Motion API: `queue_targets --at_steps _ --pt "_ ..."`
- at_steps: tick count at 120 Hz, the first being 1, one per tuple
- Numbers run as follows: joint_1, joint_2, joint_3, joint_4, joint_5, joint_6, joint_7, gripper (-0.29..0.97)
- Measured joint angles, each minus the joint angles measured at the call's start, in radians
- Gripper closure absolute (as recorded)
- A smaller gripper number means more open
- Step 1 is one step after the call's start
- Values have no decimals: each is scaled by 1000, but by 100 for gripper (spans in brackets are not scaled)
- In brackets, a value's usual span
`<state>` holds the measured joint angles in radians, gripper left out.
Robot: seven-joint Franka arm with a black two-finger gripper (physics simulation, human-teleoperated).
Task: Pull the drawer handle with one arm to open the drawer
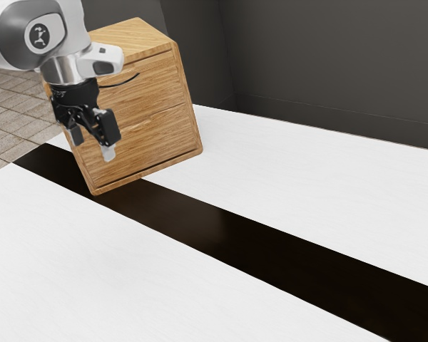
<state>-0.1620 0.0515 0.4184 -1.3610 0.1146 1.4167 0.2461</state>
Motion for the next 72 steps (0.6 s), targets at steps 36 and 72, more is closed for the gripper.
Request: queue_targets --at_steps 36,72 --pt "27 -39 -9 269 9 -26 47 0" --pt "-93 9 5 250 -51 -31 79 0"
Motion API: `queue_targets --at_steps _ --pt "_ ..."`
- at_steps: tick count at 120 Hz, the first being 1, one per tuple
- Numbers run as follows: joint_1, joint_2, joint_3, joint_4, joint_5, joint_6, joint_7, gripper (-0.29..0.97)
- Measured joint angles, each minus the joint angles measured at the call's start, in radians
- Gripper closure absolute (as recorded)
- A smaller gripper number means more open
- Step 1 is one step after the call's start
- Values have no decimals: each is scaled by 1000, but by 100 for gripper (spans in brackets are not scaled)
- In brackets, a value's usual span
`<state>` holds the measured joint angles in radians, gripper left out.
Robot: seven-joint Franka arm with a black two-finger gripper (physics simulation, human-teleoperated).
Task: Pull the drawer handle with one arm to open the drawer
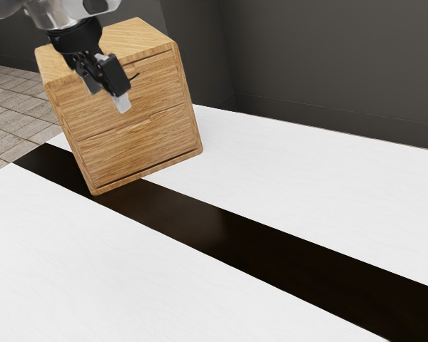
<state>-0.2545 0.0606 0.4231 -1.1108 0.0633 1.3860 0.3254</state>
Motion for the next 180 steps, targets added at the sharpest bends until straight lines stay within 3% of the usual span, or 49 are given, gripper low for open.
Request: queue_targets --at_steps 18,31,44,56,61,66,71,82,96,101,109,113,117,122,144,163,180 --pt "-21 -12 -4 -38 -63 1 10 0" --pt "-43 -108 11 -381 -212 96 0 0" --pt "-3 -174 15 -583 -253 173 -49 0" --pt "-27 -169 -35 -499 -154 212 -45 0" --pt "1 -167 -139 -469 -93 223 -37 0" --pt "88 -171 -283 -462 -46 233 -27 0" --pt "137 -174 -364 -458 0 240 -15 0" --pt "125 -181 -392 -457 126 252 9 0" --pt "58 -179 -300 -436 209 262 37 0" --pt "-207 -179 -53 -421 228 265 46 0" --pt "-783 -208 470 -400 276 268 52 0" --pt "-974 -254 622 -392 316 269 52 0" --pt "-1070 -288 705 -388 352 270 53 0" --pt "-1117 -310 761 -384 385 271 55 0" --pt "-1099 -364 836 -362 518 275 80 0" --pt "-1316 -465 1003 -286 670 280 102 0" --pt "-1446 -515 1126 -245 738 287 118 0"
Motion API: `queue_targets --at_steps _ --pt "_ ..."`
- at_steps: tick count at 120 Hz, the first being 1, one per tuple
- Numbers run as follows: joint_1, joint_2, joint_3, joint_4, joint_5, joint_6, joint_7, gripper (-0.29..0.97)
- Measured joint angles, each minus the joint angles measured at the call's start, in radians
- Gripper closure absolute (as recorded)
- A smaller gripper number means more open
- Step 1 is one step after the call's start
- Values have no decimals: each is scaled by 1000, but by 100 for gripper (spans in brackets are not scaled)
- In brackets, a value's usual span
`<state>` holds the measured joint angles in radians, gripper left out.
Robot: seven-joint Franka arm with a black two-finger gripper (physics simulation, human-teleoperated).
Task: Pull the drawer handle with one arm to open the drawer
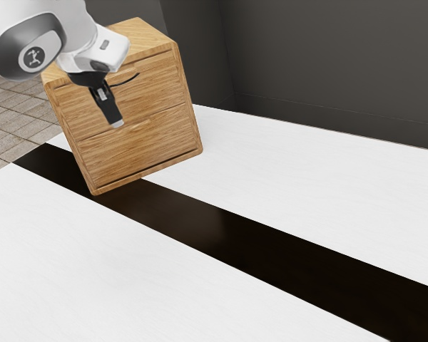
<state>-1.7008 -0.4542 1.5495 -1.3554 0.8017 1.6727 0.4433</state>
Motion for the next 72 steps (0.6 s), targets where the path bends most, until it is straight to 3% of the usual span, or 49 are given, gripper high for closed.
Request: queue_targets --at_steps 23,40,72 --pt "-136 -154 41 95 132 4 20 0" --pt "-187 -197 59 141 211 5 31 0" --pt "-161 -178 66 146 221 3 51 0"
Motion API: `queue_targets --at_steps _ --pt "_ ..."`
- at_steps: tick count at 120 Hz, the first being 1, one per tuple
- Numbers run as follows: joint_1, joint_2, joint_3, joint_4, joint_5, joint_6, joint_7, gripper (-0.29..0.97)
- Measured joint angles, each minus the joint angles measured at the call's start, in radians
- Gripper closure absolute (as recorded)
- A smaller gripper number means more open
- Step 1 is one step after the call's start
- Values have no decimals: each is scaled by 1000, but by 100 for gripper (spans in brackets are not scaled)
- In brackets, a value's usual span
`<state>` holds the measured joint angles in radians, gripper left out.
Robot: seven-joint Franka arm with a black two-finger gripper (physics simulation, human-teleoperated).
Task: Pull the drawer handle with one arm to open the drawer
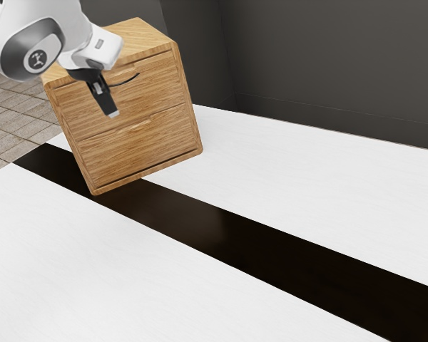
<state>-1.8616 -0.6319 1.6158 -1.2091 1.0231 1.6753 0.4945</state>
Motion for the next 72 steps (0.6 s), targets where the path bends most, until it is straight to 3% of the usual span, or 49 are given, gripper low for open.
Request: queue_targets --at_steps 51,72 --pt "-7 -13 12 6 -19 18 30 0" --pt "-224 -64 188 188 -8 49 43 0"
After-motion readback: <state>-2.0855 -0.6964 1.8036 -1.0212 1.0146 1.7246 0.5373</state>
